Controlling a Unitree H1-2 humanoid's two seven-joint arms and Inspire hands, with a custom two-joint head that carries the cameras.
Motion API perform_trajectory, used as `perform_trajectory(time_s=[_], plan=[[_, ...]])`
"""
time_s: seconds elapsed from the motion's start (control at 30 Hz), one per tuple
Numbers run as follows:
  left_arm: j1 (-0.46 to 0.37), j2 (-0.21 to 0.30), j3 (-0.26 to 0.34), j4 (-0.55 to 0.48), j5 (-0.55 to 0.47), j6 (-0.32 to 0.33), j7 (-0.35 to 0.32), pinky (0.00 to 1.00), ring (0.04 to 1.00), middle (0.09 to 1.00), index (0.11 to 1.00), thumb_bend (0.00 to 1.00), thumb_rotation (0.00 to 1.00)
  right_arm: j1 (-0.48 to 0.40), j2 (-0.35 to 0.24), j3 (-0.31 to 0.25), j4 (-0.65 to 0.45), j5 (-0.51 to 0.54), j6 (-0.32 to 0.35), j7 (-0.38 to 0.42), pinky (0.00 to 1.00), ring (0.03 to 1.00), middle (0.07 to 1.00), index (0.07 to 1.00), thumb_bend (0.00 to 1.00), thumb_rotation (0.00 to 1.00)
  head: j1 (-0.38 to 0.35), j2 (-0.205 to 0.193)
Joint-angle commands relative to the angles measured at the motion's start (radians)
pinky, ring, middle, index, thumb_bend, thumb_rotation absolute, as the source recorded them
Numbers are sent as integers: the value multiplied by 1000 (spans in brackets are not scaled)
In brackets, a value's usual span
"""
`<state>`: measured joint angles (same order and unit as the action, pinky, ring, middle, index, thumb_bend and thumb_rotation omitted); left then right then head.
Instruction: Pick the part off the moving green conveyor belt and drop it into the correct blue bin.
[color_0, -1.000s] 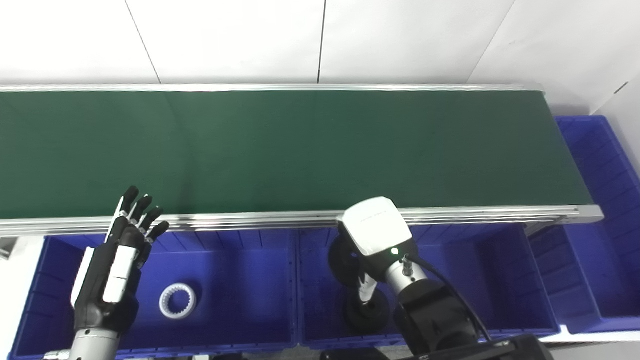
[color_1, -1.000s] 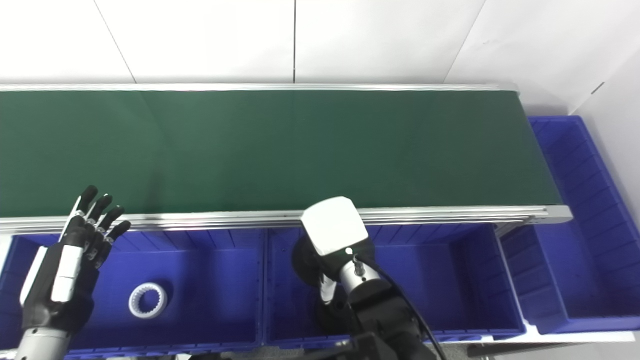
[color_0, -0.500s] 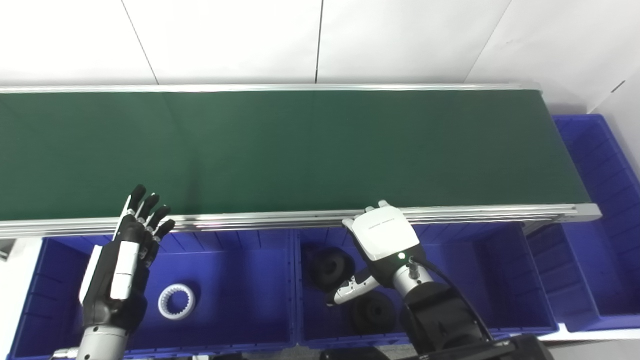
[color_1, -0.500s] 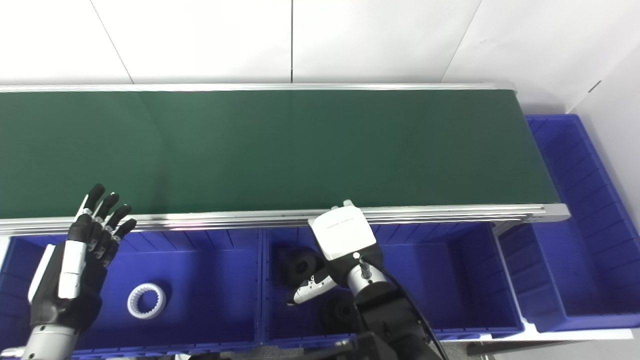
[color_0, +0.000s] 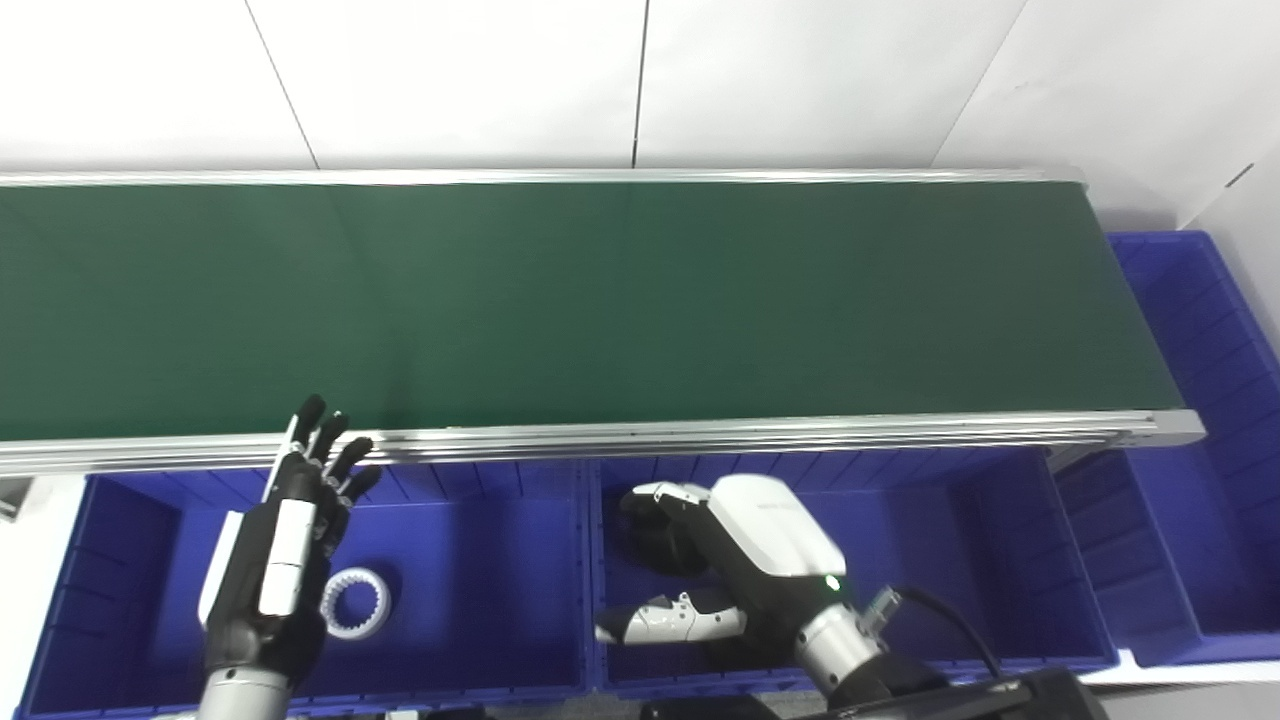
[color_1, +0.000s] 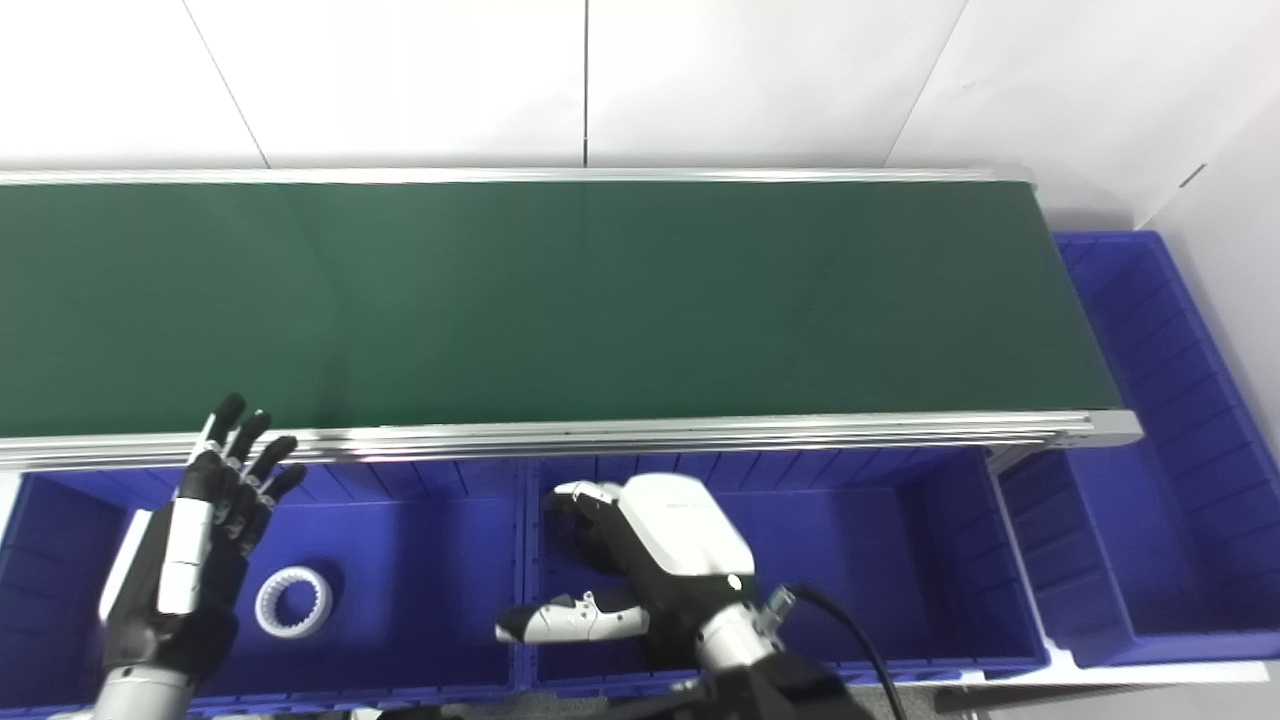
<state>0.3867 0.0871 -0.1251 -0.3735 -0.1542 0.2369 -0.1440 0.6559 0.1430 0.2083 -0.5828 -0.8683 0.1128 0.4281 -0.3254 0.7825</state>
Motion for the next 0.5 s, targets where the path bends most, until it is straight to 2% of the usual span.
perform_trajectory(time_s=[0.0,0.03,0.07,0.1,0.17,0.23,0.3,0.4,0.47], plan=[[13,-25,-35,-22,82,-238,-2,880,938,980,1000,597,897,138,235,-52,81,712,-185,-384,646,700,759,801,705,876,0,1],[13,-27,-40,-11,101,-259,6,881,939,981,1000,593,898,131,237,-59,127,740,-238,-424,659,711,770,811,703,881,11,-18],[12,-29,-42,-1,118,-278,15,885,944,984,1000,588,900,116,237,-75,175,749,-293,-453,710,756,814,853,698,902,11,-18],[11,-32,-44,12,131,-296,23,904,955,992,1000,596,893,101,237,-96,213,758,-332,-468,763,804,862,897,711,933,21,-35],[8,-35,-47,28,148,-320,31,949,980,999,1000,610,890,67,237,-141,266,761,-396,-491,848,877,935,960,718,978,24,-42],[7,-37,-50,45,166,-345,34,988,997,1000,1000,622,896,25,231,-190,322,741,-477,-525,895,914,968,988,699,997,40,-65],[6,-39,-51,58,183,-369,39,995,999,1000,1000,624,898,-7,214,-216,370,711,-542,-560,906,923,976,994,692,999,49,-72],[10,-46,-52,72,215,-392,51,1000,1000,1000,1000,643,898,-27,181,-210,404,686,-579,-600,962,960,998,1000,670,1000,72,-90],[14,-52,-52,82,229,-407,54,1000,1000,1000,1000,636,888,-36,146,-185,418,653,-583,-646,972,975,1000,1000,644,1000,101,-106]])
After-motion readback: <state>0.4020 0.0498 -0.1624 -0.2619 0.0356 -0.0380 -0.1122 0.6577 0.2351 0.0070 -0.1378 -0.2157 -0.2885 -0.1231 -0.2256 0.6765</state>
